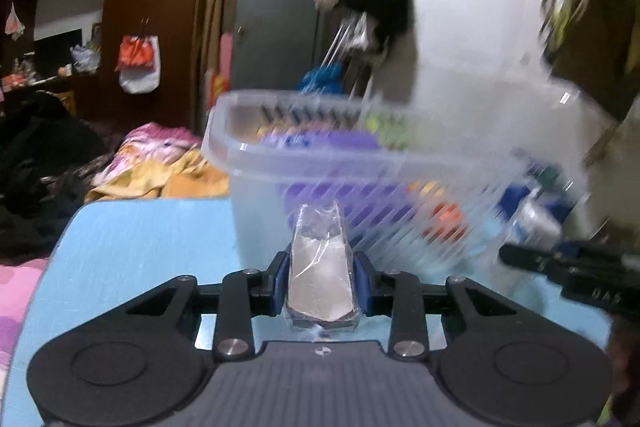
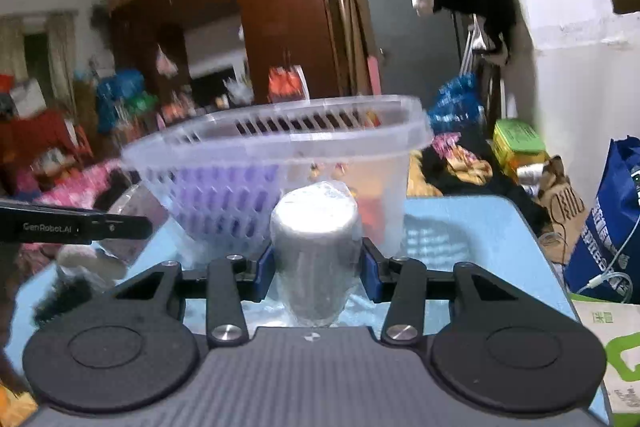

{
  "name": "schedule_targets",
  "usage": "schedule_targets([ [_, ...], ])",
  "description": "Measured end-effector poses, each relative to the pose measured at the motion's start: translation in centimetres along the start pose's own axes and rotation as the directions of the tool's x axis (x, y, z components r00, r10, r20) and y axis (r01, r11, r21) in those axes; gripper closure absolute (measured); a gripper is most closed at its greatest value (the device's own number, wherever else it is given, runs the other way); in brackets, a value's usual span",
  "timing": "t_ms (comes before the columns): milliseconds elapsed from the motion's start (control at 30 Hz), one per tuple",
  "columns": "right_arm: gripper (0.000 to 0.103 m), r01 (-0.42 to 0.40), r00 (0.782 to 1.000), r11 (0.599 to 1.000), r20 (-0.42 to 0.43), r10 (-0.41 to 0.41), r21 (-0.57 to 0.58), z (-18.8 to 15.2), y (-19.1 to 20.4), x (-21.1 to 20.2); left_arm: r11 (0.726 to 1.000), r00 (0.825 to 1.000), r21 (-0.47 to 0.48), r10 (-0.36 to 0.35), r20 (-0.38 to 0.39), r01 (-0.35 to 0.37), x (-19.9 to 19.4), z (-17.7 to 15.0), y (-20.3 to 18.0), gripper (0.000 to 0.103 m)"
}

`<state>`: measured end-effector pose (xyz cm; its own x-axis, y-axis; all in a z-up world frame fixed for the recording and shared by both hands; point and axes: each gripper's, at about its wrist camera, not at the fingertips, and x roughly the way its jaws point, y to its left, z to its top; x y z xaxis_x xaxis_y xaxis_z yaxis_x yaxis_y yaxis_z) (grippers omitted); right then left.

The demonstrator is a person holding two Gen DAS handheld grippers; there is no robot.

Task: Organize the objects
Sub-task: 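Grasp the white roll with the right gripper while the left gripper grasps the clear plastic bag, then carry the roll and bag over the basket and open both grippers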

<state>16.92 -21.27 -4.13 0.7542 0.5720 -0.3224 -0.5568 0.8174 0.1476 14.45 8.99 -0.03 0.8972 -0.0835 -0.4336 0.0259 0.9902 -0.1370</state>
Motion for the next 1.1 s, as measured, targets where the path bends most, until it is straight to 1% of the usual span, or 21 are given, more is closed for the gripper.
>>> schedule_targets([
  [100,0.056,-0.020,0.999,1.000,0.037,0.020,-0.005,-0.2,0.3,-1.4,0.999,0.998,-0.012,-0.034,0.058,0.034,-1.7,-0.5,-0.3,0.066],
  [200,0.056,-0.046,0.997,0.999,0.060,0.046,0.001,-0.4,0.6,-2.4,0.998,0.992,-0.011,-0.064,0.111,0.065,-3.3,-1.3,-0.8,0.066],
  [267,0.056,-0.061,0.995,0.998,0.082,0.061,-0.003,-0.6,0.9,-2.9,0.997,0.986,-0.004,-0.074,0.151,0.075,-3.8,-1.5,-1.2,0.066],
  [333,0.056,-0.061,0.993,0.998,0.102,0.062,-0.021,-0.5,1.3,-3.1,0.998,0.977,0.016,-0.068,0.200,0.066,-4.5,-1.6,-1.6,0.066],
  [400,0.056,-0.054,0.992,0.998,0.113,0.058,-0.034,-0.1,1.5,-2.9,0.998,0.972,0.018,-0.059,0.226,0.056,-4.3,-1.1,-1.7,0.066],
  [533,0.056,-0.054,0.989,0.997,0.135,0.061,-0.060,0.8,1.8,-2.8,0.998,0.967,0.032,-0.057,0.250,0.051,-4.1,0.2,-1.9,0.066],
  [600,0.056,-0.061,0.986,0.995,0.151,0.072,-0.075,1.7,2.1,-2.9,0.997,0.963,0.045,-0.077,0.259,0.068,-4.6,1.0,-2.3,0.066],
  [700,0.056,-0.066,0.981,0.991,0.175,0.086,-0.115,3.4,2.7,-3.2,0.994,0.957,0.085,-0.085,0.279,0.064,-5.3,3.1,-3.8,0.065],
  [800,0.056,-0.050,0.973,0.983,0.216,0.088,-0.174,5.5,2.9,-2.7,0.992,0.959,0.098,-0.097,0.267,0.073,-4.7,6.0,-5.3,0.066],
  [833,0.056,-0.032,0.970,0.982,0.231,0.075,-0.187,6.5,3.0,-2.1,0.993,0.962,0.092,-0.097,0.255,0.075,-3.9,7.0,-5.8,0.065],
  [900,0.056,0.023,0.973,0.981,0.229,0.023,-0.194,8.3,3.0,-0.3,0.994,0.971,0.072,-0.095,0.219,0.081,-1.7,8.9,-6.7,0.065],
  [933,0.056,0.038,0.977,0.982,0.213,0.002,-0.183,9.0,2.7,0.9,0.996,0.977,0.050,-0.085,0.194,0.076,-0.4,9.4,-7.0,0.065],
  [1000,0.056,0.020,0.989,0.988,0.150,0.003,-0.154,9.8,1.9,3.3,0.998,0.990,-0.005,-0.067,0.126,0.068,2.9,10.4,-6.9,0.065],
  [1067,0.056,0.012,0.996,0.992,0.093,-0.001,-0.123,10.0,0.9,5.5,0.995,0.995,-0.068,-0.066,0.072,0.071,5.3,10.4,-6.4,0.065],
  [1100,0.056,0.018,0.997,0.993,0.076,-0.009,-0.116,9.8,0.6,6.3,0.992,0.996,-0.092,-0.078,0.048,0.082,6.5,10.2,-6.2,0.065],
])
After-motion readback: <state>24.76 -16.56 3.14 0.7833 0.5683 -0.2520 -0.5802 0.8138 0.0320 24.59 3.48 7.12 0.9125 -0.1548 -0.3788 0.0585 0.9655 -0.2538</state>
